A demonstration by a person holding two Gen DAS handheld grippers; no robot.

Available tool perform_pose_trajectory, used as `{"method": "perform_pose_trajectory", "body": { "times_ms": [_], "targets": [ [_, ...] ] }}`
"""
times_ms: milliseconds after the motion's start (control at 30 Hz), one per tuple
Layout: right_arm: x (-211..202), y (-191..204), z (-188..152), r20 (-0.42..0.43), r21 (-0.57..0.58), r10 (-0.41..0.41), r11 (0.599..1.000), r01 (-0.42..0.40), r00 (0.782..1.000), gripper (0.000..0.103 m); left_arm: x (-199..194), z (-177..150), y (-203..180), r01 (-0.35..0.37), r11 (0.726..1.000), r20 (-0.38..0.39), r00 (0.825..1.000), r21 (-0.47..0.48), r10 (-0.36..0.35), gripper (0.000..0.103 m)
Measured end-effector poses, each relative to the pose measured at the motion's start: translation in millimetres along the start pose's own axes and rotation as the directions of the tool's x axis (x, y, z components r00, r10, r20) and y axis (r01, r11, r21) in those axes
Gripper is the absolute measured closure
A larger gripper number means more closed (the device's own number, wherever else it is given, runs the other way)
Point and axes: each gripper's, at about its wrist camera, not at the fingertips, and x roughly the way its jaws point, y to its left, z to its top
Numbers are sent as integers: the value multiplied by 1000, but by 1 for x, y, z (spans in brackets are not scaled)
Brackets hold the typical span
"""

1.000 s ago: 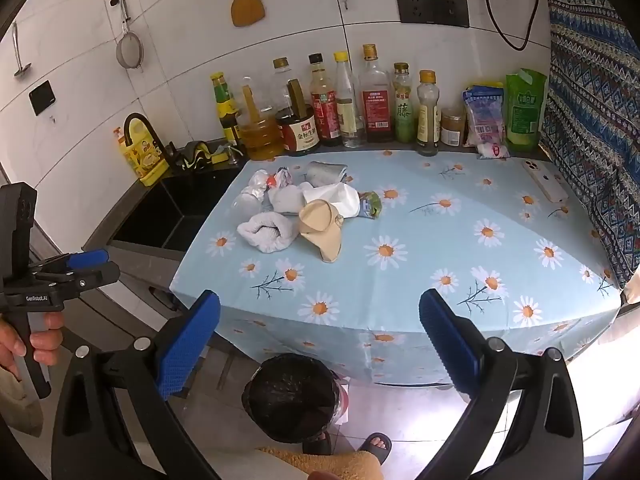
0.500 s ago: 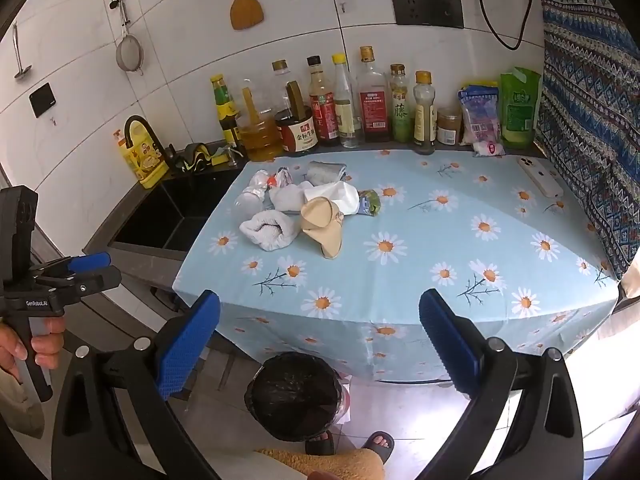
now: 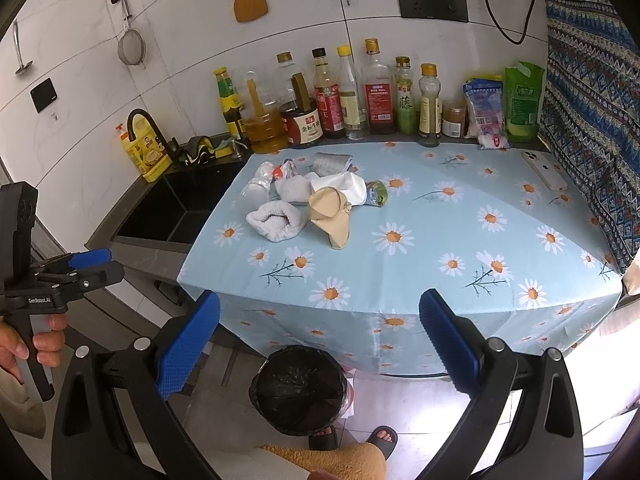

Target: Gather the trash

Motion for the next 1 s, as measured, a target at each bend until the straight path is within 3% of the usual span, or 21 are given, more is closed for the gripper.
{"method": "perform_pose_trajectory", "body": {
  "times_ms": [1000],
  "targets": [
    [3, 9, 0, -3, 7, -7, 1000, 7, 1000, 4, -1, 1, 6, 18, 1000, 5, 1000, 12, -18, 7]
  ]
}}
